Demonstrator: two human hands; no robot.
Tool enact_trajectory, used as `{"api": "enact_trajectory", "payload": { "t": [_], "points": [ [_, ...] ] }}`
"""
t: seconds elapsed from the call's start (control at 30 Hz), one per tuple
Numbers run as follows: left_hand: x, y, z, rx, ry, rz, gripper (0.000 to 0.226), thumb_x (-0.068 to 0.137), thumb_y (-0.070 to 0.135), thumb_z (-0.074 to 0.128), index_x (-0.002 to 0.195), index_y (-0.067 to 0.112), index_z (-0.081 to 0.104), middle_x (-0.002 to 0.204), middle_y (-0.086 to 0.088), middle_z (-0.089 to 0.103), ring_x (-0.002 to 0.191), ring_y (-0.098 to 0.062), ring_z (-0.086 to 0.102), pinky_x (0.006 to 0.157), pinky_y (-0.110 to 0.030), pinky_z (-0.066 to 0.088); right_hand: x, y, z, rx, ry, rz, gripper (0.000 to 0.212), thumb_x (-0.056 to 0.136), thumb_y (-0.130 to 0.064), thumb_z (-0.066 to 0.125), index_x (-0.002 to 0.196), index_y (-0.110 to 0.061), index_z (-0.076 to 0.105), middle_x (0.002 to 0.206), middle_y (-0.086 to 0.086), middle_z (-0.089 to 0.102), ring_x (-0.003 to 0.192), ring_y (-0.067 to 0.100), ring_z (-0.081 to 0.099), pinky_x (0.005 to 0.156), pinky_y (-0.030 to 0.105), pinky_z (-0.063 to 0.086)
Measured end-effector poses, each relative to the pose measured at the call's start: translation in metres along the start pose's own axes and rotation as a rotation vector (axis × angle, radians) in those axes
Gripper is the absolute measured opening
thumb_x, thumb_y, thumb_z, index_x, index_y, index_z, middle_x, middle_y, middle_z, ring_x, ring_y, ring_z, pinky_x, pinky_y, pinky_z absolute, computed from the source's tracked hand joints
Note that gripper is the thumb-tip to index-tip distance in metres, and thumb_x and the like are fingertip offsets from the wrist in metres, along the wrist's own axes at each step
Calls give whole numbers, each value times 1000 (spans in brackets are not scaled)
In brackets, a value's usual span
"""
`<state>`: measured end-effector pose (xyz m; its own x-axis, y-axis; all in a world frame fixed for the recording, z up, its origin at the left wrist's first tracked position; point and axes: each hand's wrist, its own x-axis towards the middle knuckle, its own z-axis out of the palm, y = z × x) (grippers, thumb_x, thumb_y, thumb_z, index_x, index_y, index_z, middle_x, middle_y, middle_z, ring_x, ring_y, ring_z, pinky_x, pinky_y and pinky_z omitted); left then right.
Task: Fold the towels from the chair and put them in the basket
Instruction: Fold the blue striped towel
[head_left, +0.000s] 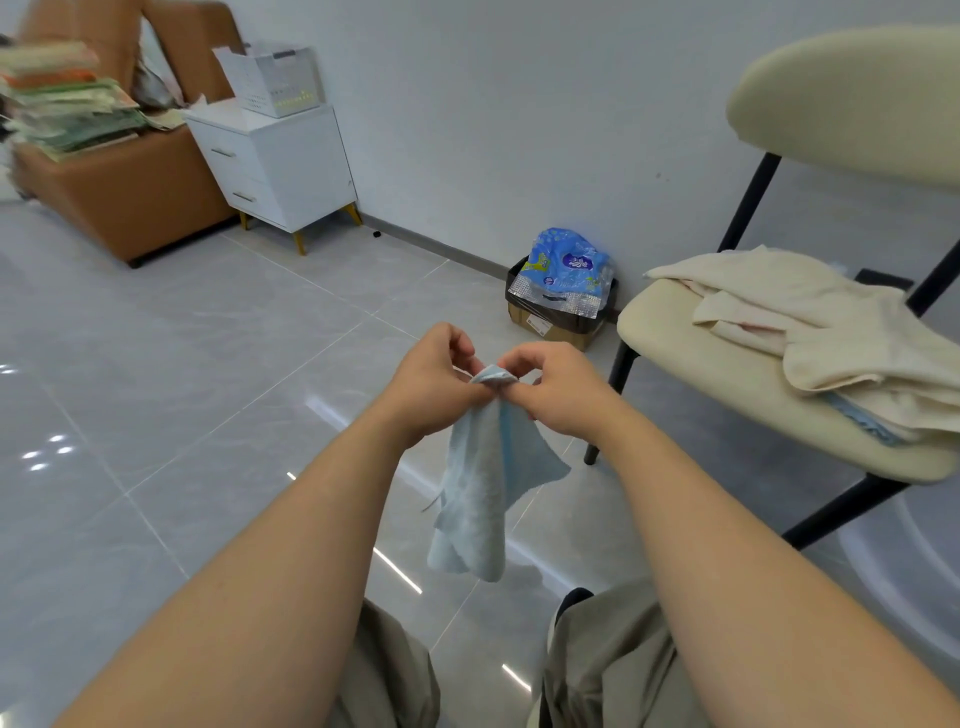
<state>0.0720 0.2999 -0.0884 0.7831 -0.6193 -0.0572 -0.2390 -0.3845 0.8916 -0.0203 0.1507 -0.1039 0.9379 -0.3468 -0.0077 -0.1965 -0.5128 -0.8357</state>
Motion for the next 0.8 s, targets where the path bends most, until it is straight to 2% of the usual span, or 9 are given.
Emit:
{"api": "enact_trajectory", "payload": {
  "t": [0.1,0.17,0.23,0.3,0.37,0.43,0.5,0.67,0.8],
  "points": [
    [1,-4,3,-1,-63,-39,41,74,-1,78,95,16,47,95,-9,70,78,-23,67,80,-44,58,-4,-6,-3,13,47,19,8,82,-14,70,79,-21,68,86,0,73,53,12,69,59,29,53],
    [0,-7,6,42,-103,-46,40,72,-2,78,96,15,50,95,-12,70,78,-25,68,73,-41,58,-4,-9,-5,31,78,9,12,81,-9,65,76,-19,65,90,-3,73,52,18,71,54,28,51],
    [0,-11,10,100,-171,-56,39,74,-4,76,102,12,55,91,-14,71,78,-28,69,60,-31,53,-3,-9,-8,63,125,1,15,84,-7,63,75,-18,62,93,-4,71,51,22,71,44,25,46],
    [0,-14,15,167,-248,-58,36,77,-7,70,106,11,59,83,-8,70,69,-20,66,53,-21,47,-1,-7,-11,162,171,-4,15,87,-4,62,77,-15,61,90,3,71,53,27,71,45,29,49],
    [1,-20,19,251,-288,-45,30,78,-5,67,103,12,66,75,0,67,64,-13,62,52,-21,47,2,-4,-16,242,211,-24,12,87,-1,61,80,-10,63,79,10,70,58,30,72,53,37,58],
    [4,-27,23,316,-297,-26,24,78,2,69,97,16,72,81,0,72,75,-18,68,66,-31,57,5,0,-19,246,244,-51,12,87,-1,61,82,-11,67,74,10,70,61,29,72,61,44,62],
    [6,-32,27,353,-302,-29,18,78,10,73,95,18,74,88,0,75,86,-20,70,80,-35,58,7,2,-20,234,266,-66,14,85,-5,63,85,-16,71,73,7,69,61,26,71,67,48,62],
    [10,-41,34,545,-295,-17,15,87,21,66,100,16,70,95,-2,70,88,-23,64,78,-34,53,11,4,-21,216,318,-91,13,88,-12,63,93,-19,73,72,-2,68,58,14,68,73,50,61],
    [15,-50,35,607,-240,-43,16,89,18,59,104,14,59,100,-5,64,90,-25,60,76,-37,52,12,9,-23,150,424,-80,13,94,-19,61,91,-29,66,77,-5,69,67,12,69,74,37,59]
  ]
}}
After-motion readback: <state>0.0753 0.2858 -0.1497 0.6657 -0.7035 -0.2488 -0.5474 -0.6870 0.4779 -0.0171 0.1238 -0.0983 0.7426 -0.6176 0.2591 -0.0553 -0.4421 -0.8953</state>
